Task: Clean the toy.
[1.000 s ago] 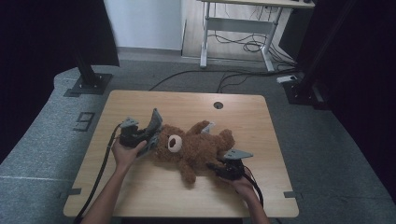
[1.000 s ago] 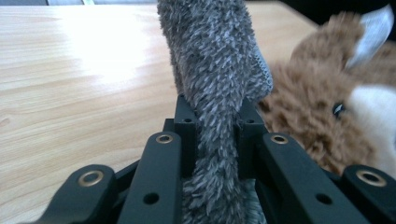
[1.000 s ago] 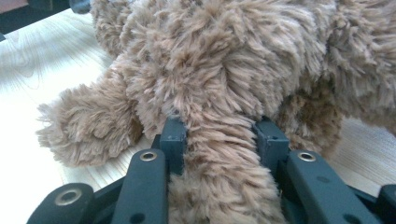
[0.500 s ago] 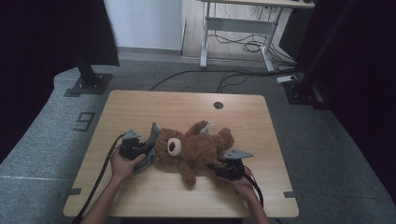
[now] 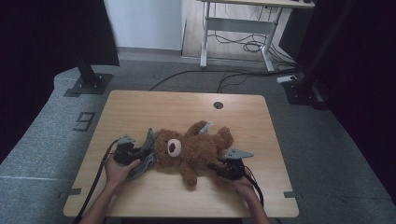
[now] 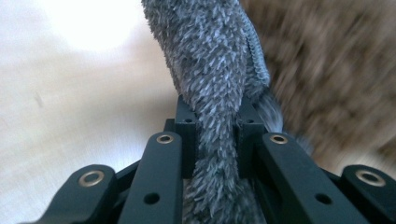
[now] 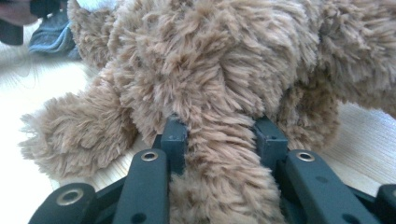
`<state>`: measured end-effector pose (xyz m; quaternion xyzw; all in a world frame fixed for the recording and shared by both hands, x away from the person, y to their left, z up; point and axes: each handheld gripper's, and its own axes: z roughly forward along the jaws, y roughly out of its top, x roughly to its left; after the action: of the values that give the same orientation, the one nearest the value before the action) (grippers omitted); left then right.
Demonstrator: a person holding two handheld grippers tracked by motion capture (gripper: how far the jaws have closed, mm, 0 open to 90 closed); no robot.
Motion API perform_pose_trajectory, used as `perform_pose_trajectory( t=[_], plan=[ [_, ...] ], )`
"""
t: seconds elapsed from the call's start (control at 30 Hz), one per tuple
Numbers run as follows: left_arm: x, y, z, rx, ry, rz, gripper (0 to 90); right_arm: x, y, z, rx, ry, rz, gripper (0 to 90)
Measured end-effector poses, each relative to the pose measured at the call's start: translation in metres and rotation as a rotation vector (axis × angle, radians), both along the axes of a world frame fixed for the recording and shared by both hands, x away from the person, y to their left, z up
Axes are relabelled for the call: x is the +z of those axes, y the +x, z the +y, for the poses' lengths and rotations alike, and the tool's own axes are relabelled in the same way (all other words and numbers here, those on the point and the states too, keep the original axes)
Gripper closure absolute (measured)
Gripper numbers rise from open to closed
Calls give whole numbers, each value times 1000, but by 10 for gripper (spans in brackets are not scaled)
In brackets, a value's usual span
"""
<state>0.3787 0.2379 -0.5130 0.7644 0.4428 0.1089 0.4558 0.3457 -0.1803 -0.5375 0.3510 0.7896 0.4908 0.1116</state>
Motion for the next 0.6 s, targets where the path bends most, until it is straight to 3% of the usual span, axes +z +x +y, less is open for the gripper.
perform_pose_trajectory(
  t=[0.07,0.23,0.37,0.4,0.5,0.6],
  plan=[
    [14,0,-3,4,-35,-48,763,0,0,0,2,1,-1,642],
    [44,12,-24,8,-68,-134,759,0,0,0,-1,1,-2,641],
    [54,13,-35,-15,-114,-166,759,0,0,0,-2,3,-1,641],
    [57,13,-38,-23,-109,-173,760,0,0,0,-1,4,0,641],
    [52,15,-46,-32,-86,-150,757,0,0,0,1,2,-2,641],
    [33,24,-47,-29,-82,-73,753,0,0,1,3,-1,-8,641]
  ],
)
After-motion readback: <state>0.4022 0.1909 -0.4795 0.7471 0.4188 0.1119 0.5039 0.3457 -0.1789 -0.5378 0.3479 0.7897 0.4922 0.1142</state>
